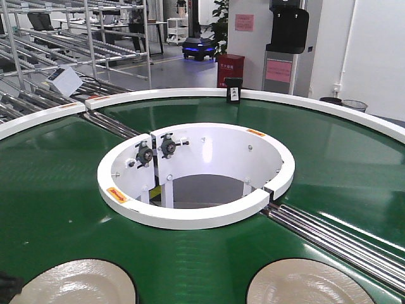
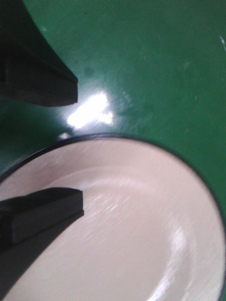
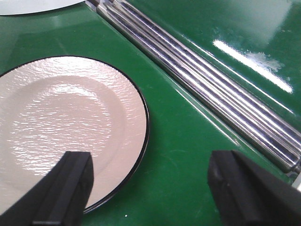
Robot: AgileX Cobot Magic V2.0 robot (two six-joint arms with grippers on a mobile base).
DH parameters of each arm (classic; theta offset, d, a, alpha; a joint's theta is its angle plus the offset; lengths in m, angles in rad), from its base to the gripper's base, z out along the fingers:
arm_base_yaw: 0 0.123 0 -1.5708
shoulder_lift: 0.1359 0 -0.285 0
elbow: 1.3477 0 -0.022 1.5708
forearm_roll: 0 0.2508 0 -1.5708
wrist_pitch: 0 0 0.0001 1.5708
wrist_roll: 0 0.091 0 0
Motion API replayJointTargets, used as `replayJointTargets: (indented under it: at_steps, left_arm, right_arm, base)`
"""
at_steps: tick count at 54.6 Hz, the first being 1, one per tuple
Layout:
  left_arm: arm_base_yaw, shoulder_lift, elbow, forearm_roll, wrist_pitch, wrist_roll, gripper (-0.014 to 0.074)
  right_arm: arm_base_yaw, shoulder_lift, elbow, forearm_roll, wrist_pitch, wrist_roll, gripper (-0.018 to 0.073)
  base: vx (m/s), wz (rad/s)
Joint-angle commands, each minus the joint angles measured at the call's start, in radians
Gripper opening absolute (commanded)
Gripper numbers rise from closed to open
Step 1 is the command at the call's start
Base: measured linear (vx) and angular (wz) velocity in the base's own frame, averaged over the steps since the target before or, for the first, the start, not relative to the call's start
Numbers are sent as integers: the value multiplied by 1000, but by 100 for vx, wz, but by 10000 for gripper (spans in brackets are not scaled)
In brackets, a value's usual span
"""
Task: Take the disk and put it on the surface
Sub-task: 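Close each gripper on the rim of its cream plate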
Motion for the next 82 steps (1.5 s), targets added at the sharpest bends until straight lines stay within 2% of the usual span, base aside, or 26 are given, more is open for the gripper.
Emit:
replayJointTargets:
  at_steps: [1,5,7,15,16,22,26,30,44,47,55,67,76,82]
  left_arm:
    - [66,34,-90,-96,-21,45,487]
    - [123,75,-115,-183,-17,137,487]
    - [162,92,-119,-255,-14,201,487]
    - [264,163,-119,-526,25,529,487]
    - [269,172,-119,-567,32,590,487]
    - [286,216,-119,-769,56,751,482]
    - [285,245,-119,-843,70,826,479]
    - [285,268,-119,-876,92,888,479]
    - [285,342,-119,-888,98,904,479]
    - [284,354,-119,-910,101,903,479]
    - [251,390,-119,-971,130,912,479]
    - [215,401,-119,-989,150,912,475]
    - [204,401,-119,-1027,167,912,416]
    - [204,401,-119,-1039,191,912,344]
  right_arm:
    - [1,-4,-30,-5,-65,0,566]
    - [1,-4,-30,-6,-65,0,566]
    - [1,-4,-30,-8,-65,0,566]
    - [1,-4,-30,-9,-65,-4,566]
    - [1,-4,-30,-9,-65,-4,566]
    - [1,-4,-30,-9,-65,-4,566]
    - [1,-4,-30,-12,-65,-3,566]
    - [1,-4,-30,-12,-65,-3,566]
    - [1,-4,-30,-12,-65,-3,566]
    - [1,-4,-30,-12,-65,-3,566]
    - [1,-4,-30,-12,-66,-3,566]
    - [1,-4,-30,-12,-72,-3,565]
    - [1,-4,-30,-12,-82,-3,565]
    - [1,-4,-30,-12,-87,-3,565]
  base:
    - [0,0]
    - [0,0]
    - [0,0]
    - [0,0]
    - [0,0]
    - [0,0]
    - [0,0]
    - [0,0]
    - [0,0]
    - [0,0]
    - [0,0]
    - [0,0]
    - [0,0]
    - [0,0]
